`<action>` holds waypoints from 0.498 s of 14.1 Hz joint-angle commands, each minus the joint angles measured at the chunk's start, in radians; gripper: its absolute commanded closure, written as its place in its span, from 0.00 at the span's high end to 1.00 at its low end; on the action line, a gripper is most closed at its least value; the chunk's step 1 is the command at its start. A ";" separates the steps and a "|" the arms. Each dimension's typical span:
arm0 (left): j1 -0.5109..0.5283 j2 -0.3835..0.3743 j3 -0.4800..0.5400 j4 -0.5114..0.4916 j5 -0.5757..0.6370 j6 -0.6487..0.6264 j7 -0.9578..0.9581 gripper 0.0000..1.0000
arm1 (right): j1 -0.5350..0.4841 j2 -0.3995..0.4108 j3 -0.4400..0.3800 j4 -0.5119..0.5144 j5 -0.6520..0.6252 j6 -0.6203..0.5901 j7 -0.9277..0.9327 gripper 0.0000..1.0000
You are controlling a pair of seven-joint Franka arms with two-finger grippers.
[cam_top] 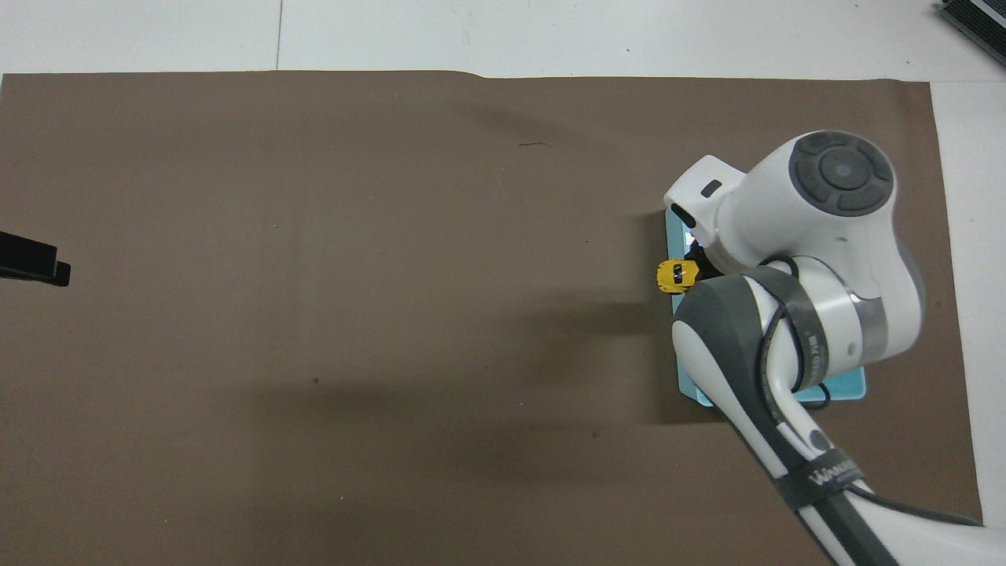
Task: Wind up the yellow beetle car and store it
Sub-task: 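Lower the car into the blue bin and open the right gripper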
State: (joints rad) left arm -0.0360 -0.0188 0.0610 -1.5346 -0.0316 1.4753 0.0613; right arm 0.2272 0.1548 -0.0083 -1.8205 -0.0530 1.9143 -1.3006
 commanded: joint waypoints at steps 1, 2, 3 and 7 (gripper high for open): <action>0.018 0.006 -0.017 0.019 0.012 -0.015 -0.006 1.00 | -0.098 -0.035 0.011 -0.069 -0.007 0.008 -0.123 0.00; 0.018 0.005 -0.017 0.019 0.012 -0.015 -0.006 1.00 | -0.121 -0.046 0.011 -0.092 -0.007 0.011 -0.150 0.00; 0.018 0.006 -0.017 0.019 0.012 -0.015 -0.006 1.00 | -0.143 -0.058 0.011 -0.121 -0.007 0.034 -0.167 0.00; 0.018 0.006 -0.017 0.019 0.012 -0.015 -0.006 1.00 | -0.195 -0.098 0.011 -0.262 -0.007 0.182 -0.198 0.00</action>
State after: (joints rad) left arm -0.0359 -0.0188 0.0608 -1.5346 -0.0316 1.4753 0.0613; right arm 0.0562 0.1104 -0.0104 -1.9840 -0.0532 2.0253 -1.4671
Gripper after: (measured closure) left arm 0.000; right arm 0.555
